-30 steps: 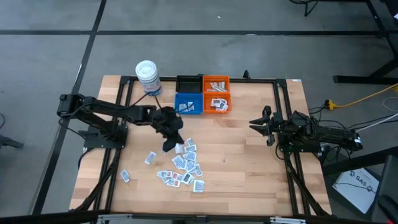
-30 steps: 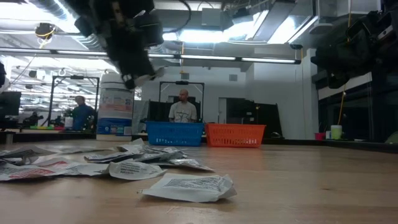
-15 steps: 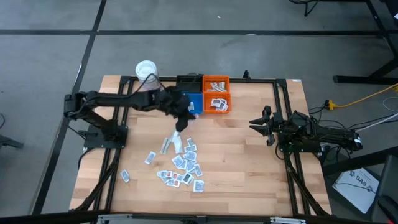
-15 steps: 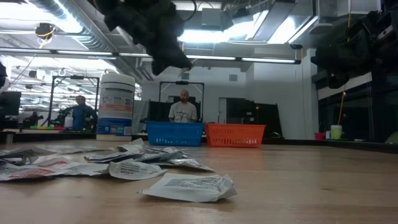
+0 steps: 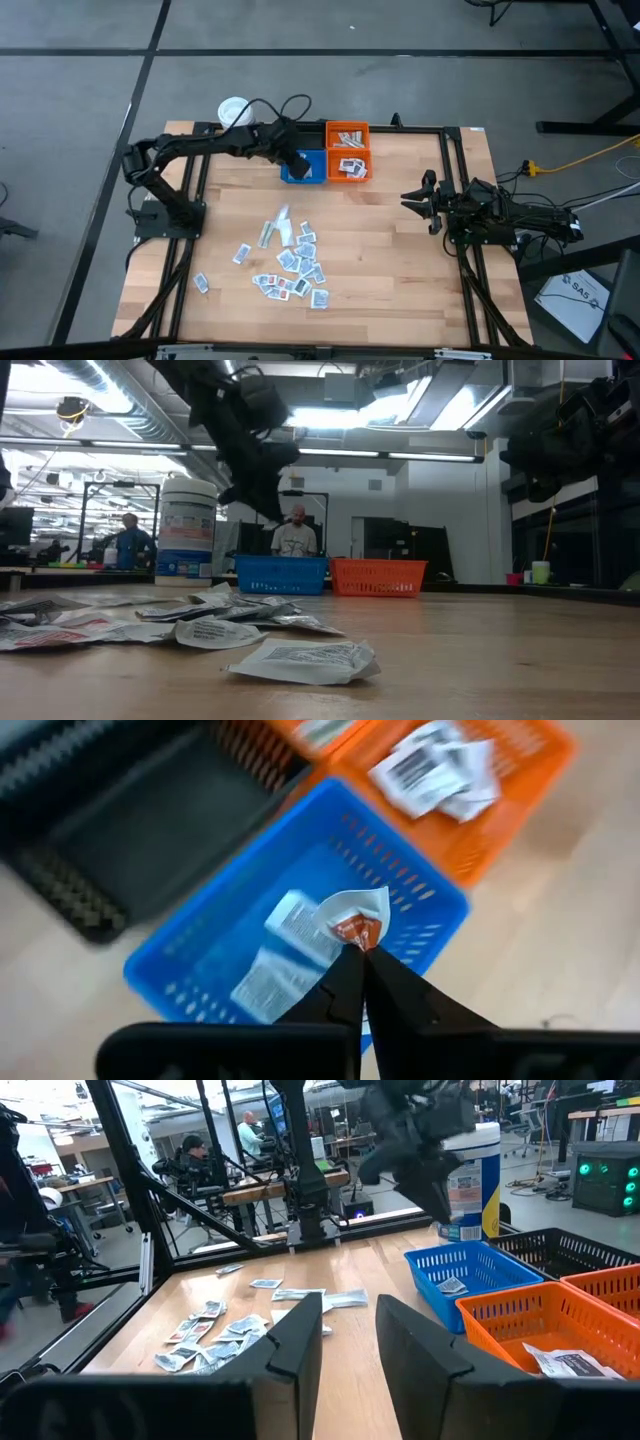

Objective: Pick & Place First Aid Supplies
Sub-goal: Put the ointment pack into the blue bin

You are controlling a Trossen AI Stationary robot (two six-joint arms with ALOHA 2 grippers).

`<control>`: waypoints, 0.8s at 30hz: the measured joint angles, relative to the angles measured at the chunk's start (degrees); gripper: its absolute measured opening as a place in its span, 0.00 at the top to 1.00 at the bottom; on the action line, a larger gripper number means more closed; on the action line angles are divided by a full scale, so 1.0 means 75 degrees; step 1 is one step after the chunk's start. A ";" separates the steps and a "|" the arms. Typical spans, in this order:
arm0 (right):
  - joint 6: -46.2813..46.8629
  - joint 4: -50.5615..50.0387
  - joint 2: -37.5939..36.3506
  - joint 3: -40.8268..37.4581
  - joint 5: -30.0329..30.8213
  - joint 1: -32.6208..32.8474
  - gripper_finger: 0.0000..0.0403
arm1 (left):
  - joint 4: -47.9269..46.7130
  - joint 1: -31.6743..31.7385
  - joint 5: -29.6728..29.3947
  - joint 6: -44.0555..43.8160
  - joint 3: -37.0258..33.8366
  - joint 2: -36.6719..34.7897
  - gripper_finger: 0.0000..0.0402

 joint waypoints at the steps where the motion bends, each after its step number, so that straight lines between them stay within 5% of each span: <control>1: 0.0000 0.0000 -0.0001 -0.0002 -0.0002 -0.0001 0.75 | -0.0147 0.0060 -0.0002 -0.0159 0.0000 0.0049 0.99; 12: 0.0001 0.0000 0.0000 0.0000 -0.0001 -0.0001 0.75 | -0.0310 0.0183 -0.0014 -0.0471 -0.0003 0.0331 0.95; 24: -0.0002 0.0000 0.0000 -0.0002 0.0001 0.0000 0.75 | -0.0254 0.0217 -0.0069 -0.0305 -0.0003 0.0428 0.70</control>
